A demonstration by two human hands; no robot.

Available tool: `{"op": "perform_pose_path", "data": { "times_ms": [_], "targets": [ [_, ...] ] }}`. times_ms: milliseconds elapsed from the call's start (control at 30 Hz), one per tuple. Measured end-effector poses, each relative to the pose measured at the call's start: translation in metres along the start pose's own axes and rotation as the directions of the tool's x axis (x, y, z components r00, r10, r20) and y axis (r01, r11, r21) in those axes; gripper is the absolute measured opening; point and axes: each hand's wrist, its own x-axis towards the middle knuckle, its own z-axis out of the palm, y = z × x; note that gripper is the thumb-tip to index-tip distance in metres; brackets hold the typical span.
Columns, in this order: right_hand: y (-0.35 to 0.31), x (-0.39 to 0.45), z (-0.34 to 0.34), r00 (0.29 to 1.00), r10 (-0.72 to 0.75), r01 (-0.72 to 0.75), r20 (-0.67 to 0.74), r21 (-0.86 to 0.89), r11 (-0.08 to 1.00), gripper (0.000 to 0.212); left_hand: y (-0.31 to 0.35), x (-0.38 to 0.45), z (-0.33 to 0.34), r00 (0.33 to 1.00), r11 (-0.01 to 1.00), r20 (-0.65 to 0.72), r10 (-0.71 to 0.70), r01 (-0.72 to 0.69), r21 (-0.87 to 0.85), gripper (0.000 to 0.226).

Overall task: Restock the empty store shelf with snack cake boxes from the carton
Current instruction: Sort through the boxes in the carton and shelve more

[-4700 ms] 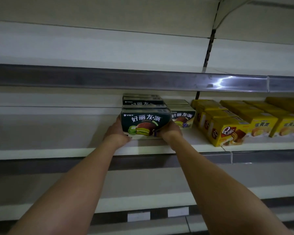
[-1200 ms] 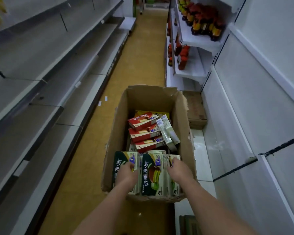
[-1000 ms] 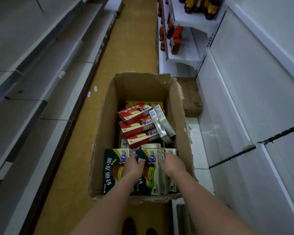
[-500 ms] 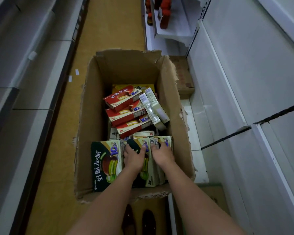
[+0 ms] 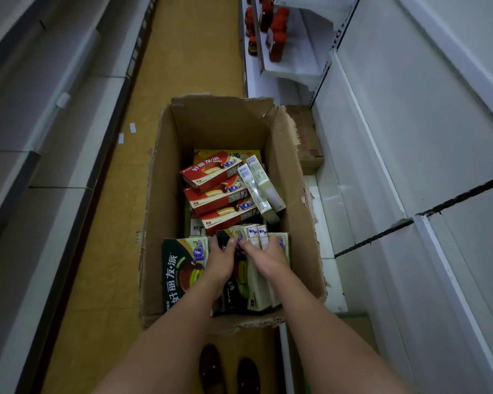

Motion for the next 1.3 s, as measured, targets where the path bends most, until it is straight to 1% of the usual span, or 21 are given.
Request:
{"op": "perform_pose_path", "data": {
  "times_ms": [133, 200, 267, 333, 433, 533, 600, 700, 767, 833, 900, 933, 967, 1000, 1033, 1067, 1100, 1167, 1200, 1233, 1300],
  "targets": [
    [-0.032, -0.015, -0.019, 0.997, -0.070, 0.069, 0.028, 0.039, 0.997, 0.085, 0.026, -0.014, -0.020, 1.000, 0.998, -0.007, 0.019, -0.019, -0.058, 0.056],
    [-0.052, -0.024, -0.026, 0.994, -0.101, 0.096, 0.044, 0.113, 0.989, 0.089, 0.041, -0.022, -0.032, 0.999, 0.997, 0.028, 0.022, -0.020, -0.075, 0.054],
    [-0.071, -0.037, -0.028, 0.990, -0.137, 0.129, 0.038, 0.166, 0.978, 0.090, 0.059, -0.035, -0.048, 0.997, 0.994, 0.045, 0.061, -0.057, -0.094, 0.047],
    [-0.086, -0.048, -0.027, 0.983, -0.178, 0.170, 0.035, 0.170, 0.971, 0.087, 0.075, -0.045, -0.067, 0.993, 0.993, 0.068, 0.091, -0.086, -0.078, 0.040],
    [-0.104, -0.059, -0.024, 0.971, -0.230, 0.215, 0.058, 0.199, 0.956, 0.083, 0.090, -0.054, -0.094, 0.989, 0.993, 0.089, 0.114, -0.111, -0.043, 0.041],
    [-0.122, -0.071, -0.020, 0.964, -0.256, 0.240, 0.071, 0.181, 0.954, 0.074, 0.100, -0.064, -0.111, 0.989, 0.989, 0.048, 0.142, -0.140, -0.047, 0.043],
    [-0.129, -0.076, -0.017, 0.964, -0.251, 0.234, 0.082, 0.181, 0.955, 0.074, 0.102, -0.069, -0.120, 0.988, 0.986, 0.016, 0.155, -0.154, -0.062, 0.044],
    [-0.140, -0.080, -0.015, 0.964, -0.251, 0.225, 0.084, 0.237, 0.945, 0.070, 0.100, -0.075, -0.138, 0.991, 0.989, -0.068, 0.118, -0.123, -0.079, 0.049],
    [-0.150, -0.081, -0.013, 0.965, -0.253, 0.220, 0.074, 0.303, 0.927, 0.071, 0.100, -0.085, -0.149, 0.994, 0.987, -0.104, 0.038, -0.054, -0.153, 0.046],
    [-0.160, -0.085, -0.007, 0.961, -0.268, 0.221, 0.074, 0.377, 0.900, 0.077, 0.100, -0.096, -0.157, 0.997, 0.945, -0.047, -0.060, 0.041, -0.325, 0.044],
    [-0.167, -0.088, -0.002, 0.955, -0.276, 0.204, 0.111, 0.429, 0.880, 0.092, 0.100, -0.108, -0.162, 0.993, 0.842, 0.060, -0.098, 0.115, -0.527, 0.048],
    [-0.170, -0.092, 0.000, 0.951, -0.270, 0.182, 0.153, 0.430, 0.884, 0.097, 0.099, -0.114, -0.166, 0.993, 0.782, 0.073, -0.088, 0.115, -0.613, 0.048],
    [-0.171, -0.094, 0.001, 0.943, -0.272, 0.172, 0.190, 0.423, 0.890, 0.091, 0.098, -0.118, -0.170, 0.996, 0.739, 0.053, -0.072, 0.089, -0.668, 0.044],
    [-0.173, -0.096, 0.002, 0.934, -0.282, 0.172, 0.218, 0.417, 0.893, 0.075, 0.096, -0.122, -0.173, 0.998, 0.714, 0.018, -0.058, 0.054, -0.698, 0.037],
    [-0.174, -0.099, 0.001, 0.923, -0.293, 0.172, 0.249, 0.415, 0.894, 0.057, 0.094, -0.127, -0.177, 0.999, 0.713, -0.024, -0.044, 0.015, -0.701, 0.029],
    [-0.175, -0.098, 0.002, 0.916, -0.298, 0.172, 0.270, 0.406, 0.897, 0.046, 0.092, -0.131, -0.179, 0.997, 0.728, -0.069, -0.032, -0.025, -0.685, 0.023],
    [-0.176, -0.101, 0.001, 0.909, -0.302, 0.181, 0.287, 0.381, 0.907, 0.040, 0.089, -0.135, -0.181, 0.993, 0.745, -0.121, -0.014, -0.070, -0.664, 0.020],
    [-0.177, -0.106, 0.002, 0.893, -0.306, 0.194, 0.329, 0.333, 0.923, 0.037, 0.081, -0.143, -0.184, 0.974, 0.758, -0.224, 0.032, -0.170, -0.630, 0.028],
    [-0.178, -0.108, 0.004, 0.878, -0.312, 0.204, 0.362, 0.308, 0.929, 0.038, 0.076, -0.147, -0.188, 0.961, 0.741, -0.273, 0.054, -0.221, -0.634, 0.036],
    [-0.179, -0.113, 0.006, 0.863, -0.308, 0.201, 0.399, 0.288, 0.936, 0.038, 0.071, -0.152, -0.191, 0.948, 0.706, -0.311, 0.071, -0.268, -0.656, 0.042],
    [-0.181, -0.121, 0.017, 0.823, -0.295, 0.183, 0.485, 0.265, 0.947, 0.036, 0.059, -0.164, -0.199, 0.935, 0.570, -0.350, 0.065, -0.323, -0.756, 0.047]
  ]
}}
